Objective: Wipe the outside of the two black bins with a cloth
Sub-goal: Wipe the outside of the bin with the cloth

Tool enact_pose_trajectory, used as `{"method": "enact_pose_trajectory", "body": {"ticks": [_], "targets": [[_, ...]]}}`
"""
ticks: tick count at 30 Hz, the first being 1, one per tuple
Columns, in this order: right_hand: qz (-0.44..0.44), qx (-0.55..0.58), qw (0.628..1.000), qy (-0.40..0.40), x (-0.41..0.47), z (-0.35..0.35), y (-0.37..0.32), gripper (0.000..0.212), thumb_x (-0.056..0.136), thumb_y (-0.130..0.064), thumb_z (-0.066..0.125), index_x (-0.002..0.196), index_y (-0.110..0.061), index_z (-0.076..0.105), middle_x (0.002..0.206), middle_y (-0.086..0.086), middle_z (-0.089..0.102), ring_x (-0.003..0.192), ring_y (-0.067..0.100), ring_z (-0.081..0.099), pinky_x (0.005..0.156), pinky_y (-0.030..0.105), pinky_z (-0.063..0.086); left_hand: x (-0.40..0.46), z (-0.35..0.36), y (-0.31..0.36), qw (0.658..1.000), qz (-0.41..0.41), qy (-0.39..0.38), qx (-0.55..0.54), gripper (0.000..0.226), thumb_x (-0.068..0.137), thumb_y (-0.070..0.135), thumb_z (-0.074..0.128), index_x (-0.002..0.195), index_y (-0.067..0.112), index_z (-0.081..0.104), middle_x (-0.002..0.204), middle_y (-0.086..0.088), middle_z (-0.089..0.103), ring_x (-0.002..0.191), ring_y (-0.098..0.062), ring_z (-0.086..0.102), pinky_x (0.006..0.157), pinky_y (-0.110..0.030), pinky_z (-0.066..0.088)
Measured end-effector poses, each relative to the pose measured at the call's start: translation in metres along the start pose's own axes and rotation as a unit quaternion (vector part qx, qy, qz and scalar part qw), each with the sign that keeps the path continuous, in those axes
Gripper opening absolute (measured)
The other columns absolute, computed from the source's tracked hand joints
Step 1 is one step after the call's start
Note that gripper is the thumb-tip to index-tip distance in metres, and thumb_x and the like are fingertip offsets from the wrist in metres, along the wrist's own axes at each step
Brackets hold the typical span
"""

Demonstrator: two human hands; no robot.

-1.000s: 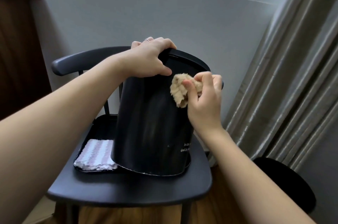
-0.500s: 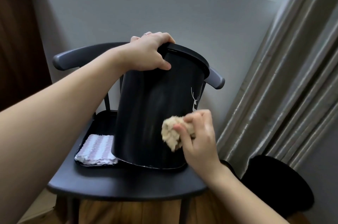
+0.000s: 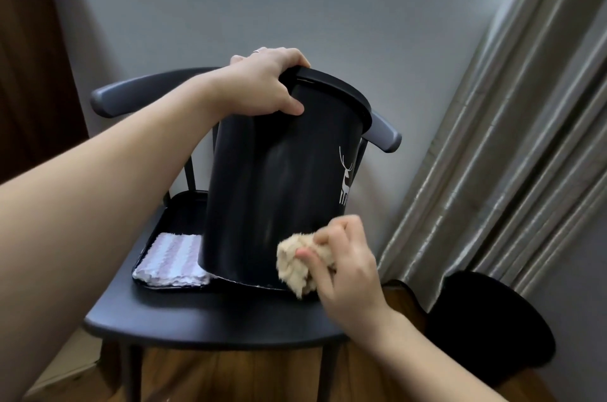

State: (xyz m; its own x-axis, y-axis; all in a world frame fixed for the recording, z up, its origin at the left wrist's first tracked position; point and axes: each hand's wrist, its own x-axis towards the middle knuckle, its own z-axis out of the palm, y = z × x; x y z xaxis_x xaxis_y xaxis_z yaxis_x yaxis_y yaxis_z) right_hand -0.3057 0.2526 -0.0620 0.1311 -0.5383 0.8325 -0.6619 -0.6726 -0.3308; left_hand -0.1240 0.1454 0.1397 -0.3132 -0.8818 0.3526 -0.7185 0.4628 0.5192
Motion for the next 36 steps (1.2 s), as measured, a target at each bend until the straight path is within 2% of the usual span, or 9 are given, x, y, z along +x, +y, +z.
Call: {"method": "enact_pose_trajectory", "body": {"ticks": [3,5,11,14,17,19,23,30,36], "targets": [[0.074,-0.01,0.995,0.064,0.026,0.0,-0.002,0.029,0.094,-0.035,0.059,0.091,-0.006,0.059,0.097,-0.004,0.043,0.078,0.008,0.048,0.072,0.007,0.041,0.0,0.002,0.002,1.0,-0.001,0.005,-0.002,0.047,0.087,0.026,0.075,0.126,0.044,0.054,0.117,0.008,0.053,0.127,-0.028,0.04,0.103,-0.039,0.036],[0.065,-0.01,0.996,0.06,0.019,0.002,-0.004,0.028,0.094,-0.033,0.058,0.09,-0.005,0.059,0.097,-0.003,0.042,0.077,0.008,0.047,0.072,0.006,0.039,0.0,0.003,0.003,1.0,-0.002,0.006,-0.001,0.047,0.087,0.026,0.075,0.126,0.043,0.055,0.114,0.009,0.052,0.127,-0.027,0.039,0.098,-0.036,0.033],[0.031,-0.013,0.995,-0.095,-0.041,-0.006,-0.014,0.02,0.094,-0.038,0.059,0.093,-0.019,0.052,0.096,-0.008,0.042,0.076,0.005,0.047,0.07,0.005,0.038,-0.001,0.002,0.003,1.0,-0.014,0.008,-0.005,0.044,0.087,0.027,0.075,0.121,0.046,0.055,0.129,0.001,0.055,0.131,-0.031,0.041,0.111,-0.045,0.038],[0.065,0.0,0.997,-0.042,-0.031,-0.018,-0.017,0.025,0.094,-0.037,0.06,0.09,-0.012,0.057,0.093,-0.007,0.044,0.078,0.001,0.047,0.071,0.005,0.039,-0.006,0.002,0.008,1.0,-0.007,0.018,0.006,0.048,0.089,0.025,0.074,0.131,0.038,0.056,0.115,0.007,0.049,0.129,-0.027,0.039,0.1,-0.033,0.031],[0.122,0.004,0.992,0.018,-0.012,-0.032,-0.017,0.027,0.095,-0.038,0.062,0.09,-0.012,0.056,0.092,-0.005,0.044,0.083,0.0,0.05,0.072,0.003,0.038,-0.012,0.002,0.012,1.0,-0.011,0.022,0.006,0.046,0.088,0.026,0.075,0.128,0.038,0.057,0.118,0.003,0.05,0.129,-0.029,0.038,0.096,-0.032,0.029],[0.171,0.001,0.985,0.02,-0.002,-0.042,-0.019,0.026,0.095,-0.042,0.062,0.093,-0.017,0.053,0.096,-0.008,0.043,0.086,0.0,0.051,0.072,0.003,0.038,-0.016,0.003,0.017,0.999,-0.013,0.031,0.013,0.045,0.088,0.027,0.076,0.127,0.038,0.058,0.118,0.0,0.051,0.128,-0.032,0.036,0.095,-0.033,0.028],[0.221,-0.002,0.975,-0.001,0.003,-0.067,-0.025,0.031,0.084,-0.05,0.055,0.097,-0.022,0.051,0.099,-0.01,0.041,0.089,0.0,0.051,0.073,0.006,0.039,-0.029,0.005,0.032,0.999,-0.004,0.029,0.026,0.032,0.09,0.024,0.075,0.118,0.032,0.061,0.096,0.008,0.056,0.113,-0.029,0.035,0.092,-0.032,0.025],[0.241,-0.017,0.97,0.019,-0.019,-0.125,-0.041,0.021,0.089,-0.025,0.068,0.099,-0.02,0.05,0.102,-0.007,0.042,0.092,0.0,0.05,0.076,0.008,0.04,-0.068,0.012,0.073,0.999,0.019,0.03,0.024,0.035,0.09,0.027,0.075,0.119,0.04,0.059,0.113,0.003,0.045,0.124,-0.031,0.03,0.099,-0.038,0.029],[0.231,-0.022,0.971,0.06,-0.042,-0.183,-0.062,0.02,0.091,-0.033,0.063,0.101,-0.021,0.05,0.104,-0.01,0.043,0.094,0.002,0.051,0.077,0.013,0.044,-0.098,0.026,0.139,0.996,0.082,0.029,0.002,0.04,0.091,0.027,0.075,0.126,0.035,0.059,0.108,0.004,0.044,0.115,-0.03,0.031,0.098,-0.034,0.026]]}}
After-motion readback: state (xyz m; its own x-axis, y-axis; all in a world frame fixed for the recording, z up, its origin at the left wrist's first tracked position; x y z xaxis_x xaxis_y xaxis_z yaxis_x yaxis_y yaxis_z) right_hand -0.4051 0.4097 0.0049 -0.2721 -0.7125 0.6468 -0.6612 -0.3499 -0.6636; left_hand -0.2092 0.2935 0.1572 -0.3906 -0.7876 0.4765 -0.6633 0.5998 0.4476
